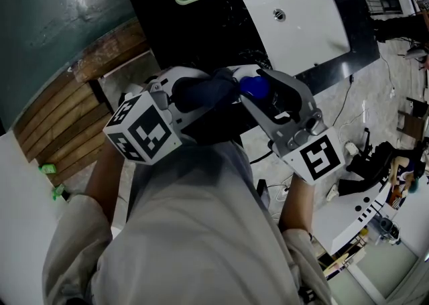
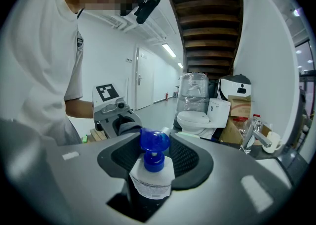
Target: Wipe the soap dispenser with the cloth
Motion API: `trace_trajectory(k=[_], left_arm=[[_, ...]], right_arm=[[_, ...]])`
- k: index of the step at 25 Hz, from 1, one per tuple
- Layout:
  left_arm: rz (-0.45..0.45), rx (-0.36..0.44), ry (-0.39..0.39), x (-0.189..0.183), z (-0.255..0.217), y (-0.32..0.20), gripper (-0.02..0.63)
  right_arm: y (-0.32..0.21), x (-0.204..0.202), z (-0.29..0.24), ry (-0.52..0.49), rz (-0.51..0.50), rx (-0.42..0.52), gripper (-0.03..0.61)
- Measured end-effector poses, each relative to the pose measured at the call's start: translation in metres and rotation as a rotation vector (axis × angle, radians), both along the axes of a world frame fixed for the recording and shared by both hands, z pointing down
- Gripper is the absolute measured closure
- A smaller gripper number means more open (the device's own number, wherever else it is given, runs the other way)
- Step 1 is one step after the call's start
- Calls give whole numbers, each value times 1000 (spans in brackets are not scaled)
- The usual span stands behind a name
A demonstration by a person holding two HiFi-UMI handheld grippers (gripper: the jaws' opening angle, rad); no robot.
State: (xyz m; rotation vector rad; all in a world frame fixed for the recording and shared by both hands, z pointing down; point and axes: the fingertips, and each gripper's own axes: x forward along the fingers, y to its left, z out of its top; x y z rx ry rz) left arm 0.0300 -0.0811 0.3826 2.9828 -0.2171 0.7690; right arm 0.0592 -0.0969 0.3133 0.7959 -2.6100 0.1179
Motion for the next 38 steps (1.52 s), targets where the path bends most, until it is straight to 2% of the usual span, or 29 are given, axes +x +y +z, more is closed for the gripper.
trace_trajectory(k=[13,22,31,38], left_arm=[[8,83,-21,11,-11,-17,489],[-22,70,-9,17,-9,-35,489],[13,111,-84,22,5,-41,489],[31,99,-123,26,19,-43,489]], right_arm=[[0,0,1,-5,3,-3,405],[-1,0,0,-23,8,-5,405],[0,0,1,-29,11,-12,405],[0,1,1,-40,13,-15,405]])
